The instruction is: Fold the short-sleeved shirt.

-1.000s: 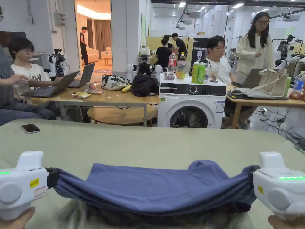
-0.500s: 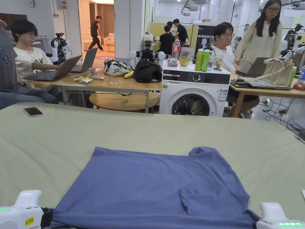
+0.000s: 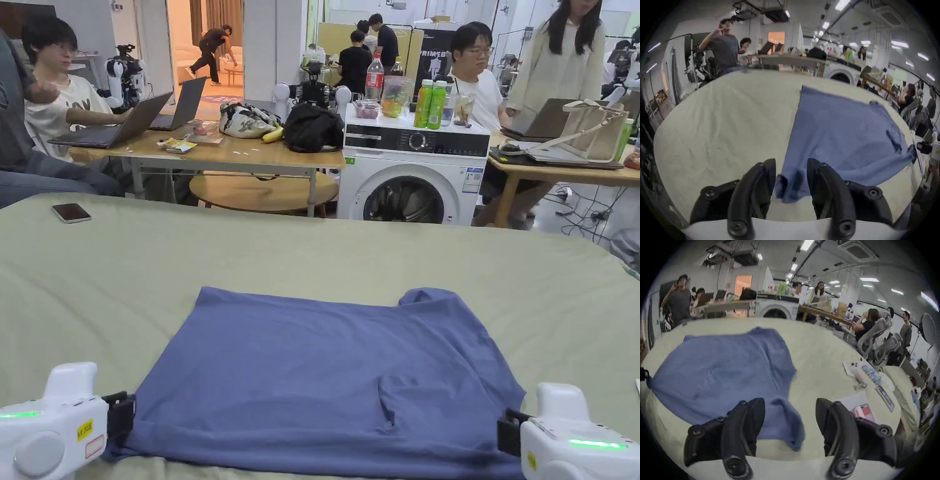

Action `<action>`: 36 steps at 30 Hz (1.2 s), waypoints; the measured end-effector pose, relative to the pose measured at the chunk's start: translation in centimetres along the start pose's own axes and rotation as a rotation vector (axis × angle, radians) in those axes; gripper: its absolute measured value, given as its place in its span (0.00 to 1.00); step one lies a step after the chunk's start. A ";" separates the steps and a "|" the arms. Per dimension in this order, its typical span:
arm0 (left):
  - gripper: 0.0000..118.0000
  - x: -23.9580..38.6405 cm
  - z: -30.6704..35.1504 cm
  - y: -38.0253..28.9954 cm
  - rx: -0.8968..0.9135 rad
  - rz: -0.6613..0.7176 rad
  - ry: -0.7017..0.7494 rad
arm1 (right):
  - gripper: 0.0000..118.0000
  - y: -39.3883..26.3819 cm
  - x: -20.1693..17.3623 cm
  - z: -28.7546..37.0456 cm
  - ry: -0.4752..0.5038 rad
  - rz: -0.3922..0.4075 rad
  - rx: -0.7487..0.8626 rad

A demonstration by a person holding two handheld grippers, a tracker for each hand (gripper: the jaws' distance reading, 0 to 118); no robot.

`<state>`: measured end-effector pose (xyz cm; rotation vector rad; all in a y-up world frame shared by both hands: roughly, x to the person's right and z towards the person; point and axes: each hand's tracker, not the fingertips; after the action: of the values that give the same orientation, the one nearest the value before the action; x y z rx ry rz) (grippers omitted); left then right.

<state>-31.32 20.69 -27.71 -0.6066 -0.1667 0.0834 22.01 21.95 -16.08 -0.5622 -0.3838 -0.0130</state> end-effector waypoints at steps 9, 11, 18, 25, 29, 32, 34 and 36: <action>0.00 5.0 2.7 -2.4 0.212 -0.202 -0.012 | 0.00 -1.8 -4.9 3.1 0.031 -0.032 0.195; 0.00 5.2 2.8 -2.1 0.206 -0.194 0.006 | 0.00 -1.7 -5.0 3.1 0.058 -0.044 0.202; 0.00 3.6 2.1 0.2 0.021 -0.087 -0.027 | 0.00 -0.5 -5.4 2.6 0.065 -0.009 0.152; 0.00 -0.4 -0.1 2.2 -0.239 -0.035 0.026 | 0.00 -0.4 -5.8 1.6 0.078 0.021 0.092; 0.42 -2.5 -1.2 3.4 -0.327 0.055 0.038 | 0.00 -0.6 -5.8 1.2 0.074 0.026 0.067; 0.52 -3.0 -2.8 3.1 -0.403 0.062 0.041 | 0.00 -0.8 -5.6 0.9 0.073 0.022 0.046; 0.52 -3.1 -4.5 2.0 -0.516 0.043 0.072 | 0.00 -1.0 -5.3 0.8 0.067 0.021 0.032; 0.52 -2.9 -5.5 0.7 -0.574 0.010 0.069 | 0.00 -1.1 -4.9 0.7 0.058 0.022 0.013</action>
<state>-33.20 17.82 -32.98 -1.1812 -0.1200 0.0232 17.11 20.90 -16.71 -0.5516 -0.3208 -0.0052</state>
